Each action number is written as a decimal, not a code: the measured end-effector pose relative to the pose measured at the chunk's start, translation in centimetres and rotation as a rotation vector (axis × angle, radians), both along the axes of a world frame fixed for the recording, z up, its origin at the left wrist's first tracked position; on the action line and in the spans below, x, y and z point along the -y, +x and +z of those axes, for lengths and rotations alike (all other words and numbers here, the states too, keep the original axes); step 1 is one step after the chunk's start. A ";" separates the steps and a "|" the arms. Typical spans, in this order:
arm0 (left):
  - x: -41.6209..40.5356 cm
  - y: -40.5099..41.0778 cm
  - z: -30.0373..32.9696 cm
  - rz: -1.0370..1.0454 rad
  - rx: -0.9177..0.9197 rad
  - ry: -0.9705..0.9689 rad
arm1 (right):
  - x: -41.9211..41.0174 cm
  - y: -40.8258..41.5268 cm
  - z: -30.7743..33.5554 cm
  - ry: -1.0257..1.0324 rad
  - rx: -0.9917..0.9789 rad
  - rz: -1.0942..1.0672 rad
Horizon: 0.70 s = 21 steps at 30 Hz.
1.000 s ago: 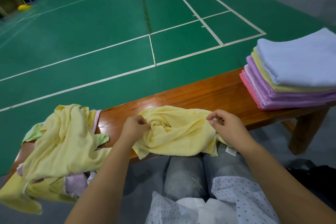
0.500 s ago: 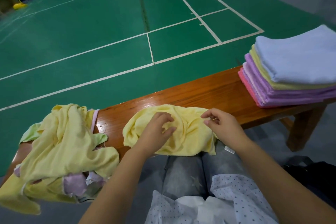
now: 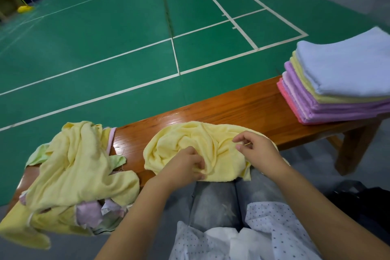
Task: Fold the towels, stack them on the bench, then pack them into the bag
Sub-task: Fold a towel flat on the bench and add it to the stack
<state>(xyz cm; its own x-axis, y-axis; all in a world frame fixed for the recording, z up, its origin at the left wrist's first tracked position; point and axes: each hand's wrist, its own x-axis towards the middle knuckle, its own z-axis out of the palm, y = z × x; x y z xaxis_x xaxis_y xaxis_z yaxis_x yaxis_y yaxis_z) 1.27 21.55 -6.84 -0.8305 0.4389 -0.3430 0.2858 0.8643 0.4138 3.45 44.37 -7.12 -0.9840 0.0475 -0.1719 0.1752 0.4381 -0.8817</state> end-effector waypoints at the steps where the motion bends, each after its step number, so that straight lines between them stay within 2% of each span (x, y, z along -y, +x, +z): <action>1: 0.1 -0.1 0.1 0.011 -0.005 0.011 | -0.1 0.0 -0.1 -0.003 0.012 -0.013; 3: 0.3 -0.3 0.6 0.052 -0.032 0.042 | -0.4 0.0 -0.3 -0.007 0.032 -0.036; 6: 1.3 -0.8 2.5 0.234 -0.062 0.171 | -0.8 -0.1 -0.2 0.021 0.034 -0.054; 13: 6.5 -3.9 7.0 0.939 -0.194 0.634 | -3.0 -2.9 3.8 0.094 -0.152 -0.125; 15: 8.1 -4.3 7.7 1.012 -0.187 0.709 | -3.4 -3.8 4.7 0.121 -0.227 -0.128; 17: 9.3 -4.4 7.5 1.015 -0.087 0.791 | -3.5 -4.3 5.0 0.174 -0.268 -0.117; 21: 10.3 -3.4 5.3 1.031 0.112 0.843 | -3.4 -4.2 3.9 0.245 -0.234 -0.074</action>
<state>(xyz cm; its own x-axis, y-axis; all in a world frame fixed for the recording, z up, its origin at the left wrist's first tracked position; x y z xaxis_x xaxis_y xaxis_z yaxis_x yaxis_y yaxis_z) -2.13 11.25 -1.50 -0.8940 -0.2575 -0.3667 -0.4089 0.1344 0.9026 -0.72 47.74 -3.17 -0.9878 0.1318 0.0835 0.0195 0.6352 -0.7721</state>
